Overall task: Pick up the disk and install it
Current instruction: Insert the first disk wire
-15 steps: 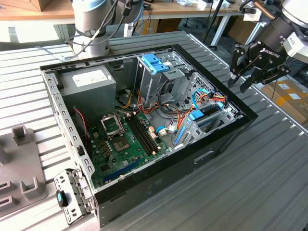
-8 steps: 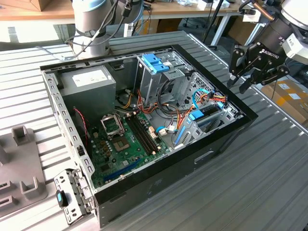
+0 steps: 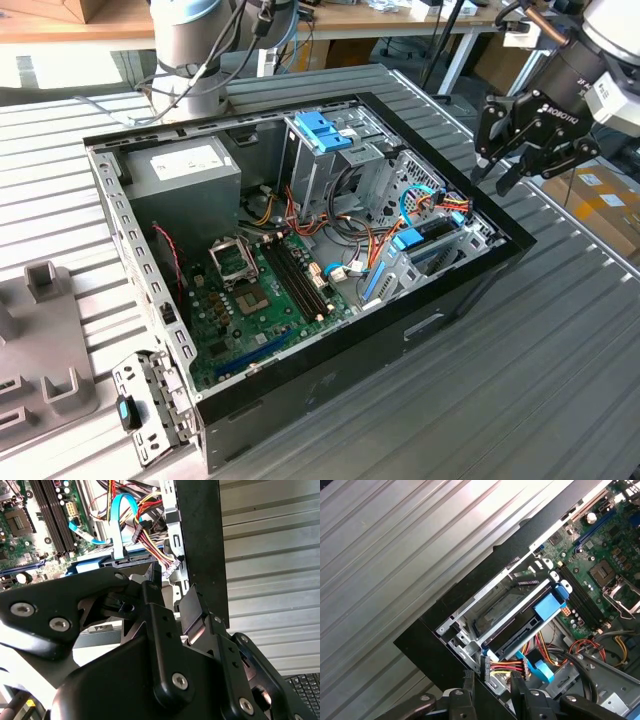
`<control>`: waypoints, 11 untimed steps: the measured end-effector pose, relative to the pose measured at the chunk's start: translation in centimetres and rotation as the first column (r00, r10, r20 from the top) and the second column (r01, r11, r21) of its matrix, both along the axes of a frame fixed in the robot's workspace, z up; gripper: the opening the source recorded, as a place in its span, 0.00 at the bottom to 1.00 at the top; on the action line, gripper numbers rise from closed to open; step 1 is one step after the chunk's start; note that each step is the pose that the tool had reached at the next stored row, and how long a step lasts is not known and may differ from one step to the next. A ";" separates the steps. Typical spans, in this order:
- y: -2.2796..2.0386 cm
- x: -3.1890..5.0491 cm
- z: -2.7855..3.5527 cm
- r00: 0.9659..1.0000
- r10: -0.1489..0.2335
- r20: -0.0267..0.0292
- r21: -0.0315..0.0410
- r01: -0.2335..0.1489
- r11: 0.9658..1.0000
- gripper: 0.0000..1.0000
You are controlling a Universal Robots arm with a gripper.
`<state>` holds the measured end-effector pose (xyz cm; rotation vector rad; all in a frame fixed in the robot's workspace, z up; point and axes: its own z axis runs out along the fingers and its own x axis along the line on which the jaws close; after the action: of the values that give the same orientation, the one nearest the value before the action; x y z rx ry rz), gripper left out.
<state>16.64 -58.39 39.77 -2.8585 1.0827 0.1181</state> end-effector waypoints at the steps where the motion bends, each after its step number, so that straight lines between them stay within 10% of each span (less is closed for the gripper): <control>1: -0.01 -0.01 -0.02 1.000 0.000 0.000 0.000 0.000 1.000 0.42; 11: -0.05 -0.36 -0.80 1.000 0.000 0.000 0.001 0.000 1.000 0.42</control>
<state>16.28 -58.44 38.97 -2.8578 1.0822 0.1185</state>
